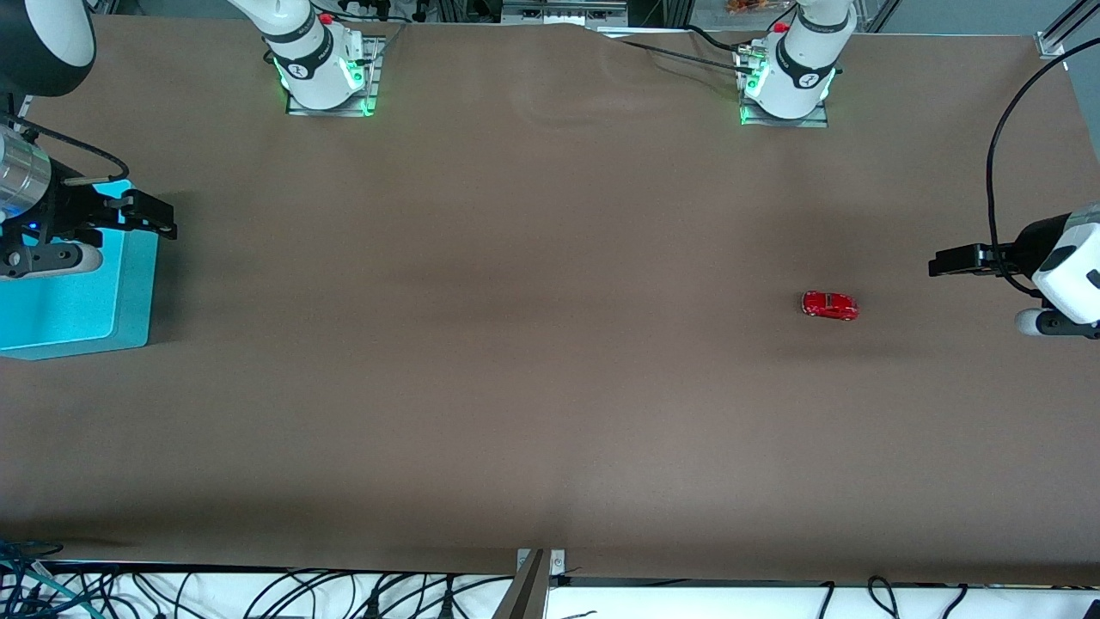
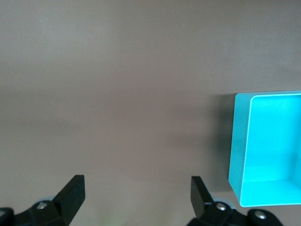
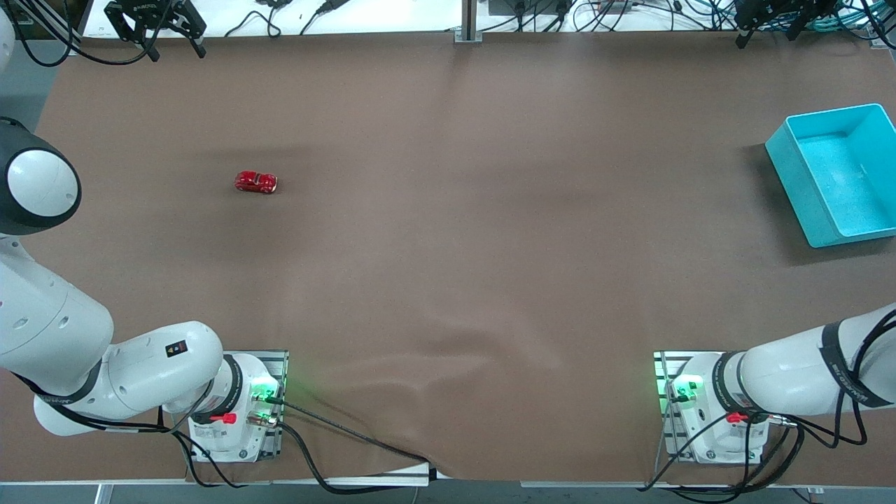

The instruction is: Wind red beetle toy and store in blue box

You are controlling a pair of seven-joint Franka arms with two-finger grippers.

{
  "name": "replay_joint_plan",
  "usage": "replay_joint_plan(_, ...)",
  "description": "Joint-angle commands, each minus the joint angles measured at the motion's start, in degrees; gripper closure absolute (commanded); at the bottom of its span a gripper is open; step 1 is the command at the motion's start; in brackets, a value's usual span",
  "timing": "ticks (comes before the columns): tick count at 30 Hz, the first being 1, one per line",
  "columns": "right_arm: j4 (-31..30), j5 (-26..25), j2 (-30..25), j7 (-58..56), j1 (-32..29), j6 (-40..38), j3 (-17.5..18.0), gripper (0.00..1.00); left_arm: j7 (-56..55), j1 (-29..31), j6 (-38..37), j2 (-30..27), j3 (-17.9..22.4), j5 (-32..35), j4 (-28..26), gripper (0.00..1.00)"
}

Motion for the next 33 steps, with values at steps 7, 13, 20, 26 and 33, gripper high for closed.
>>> replay_joint_plan(7,1.59,0.62,0.82,0.43,-0.02,1.02,-0.11,0.00,1.42,0.43,-0.47,-0.89,-0.33,0.42,-0.88,0.01)
replay_joint_plan(13,1.50,0.71,1.08,0.96,0.16,0.93,0.06,0.00,1.42,0.52,-0.47,-0.89,-0.33,0.50,-1.49,0.01)
replay_joint_plan(20,1.50,0.62,1.35,0.60,-0.01,0.93,0.06,0.00,1.42,0.52,-0.91,-0.81,-0.33,0.42,-2.19,0.00)
replay_joint_plan(26,1.50,0.71,1.43,0.78,0.07,1.02,0.06,0.00,-0.69,0.95,-1.79,-0.81,-0.16,0.42,-2.55,0.00)
replay_joint_plan(33,1.50,0.63,1.70,0.69,0.07,1.02,0.06,0.00,-1.75,0.87,-1.79,-0.28,-0.16,0.59,-2.55,0.00)
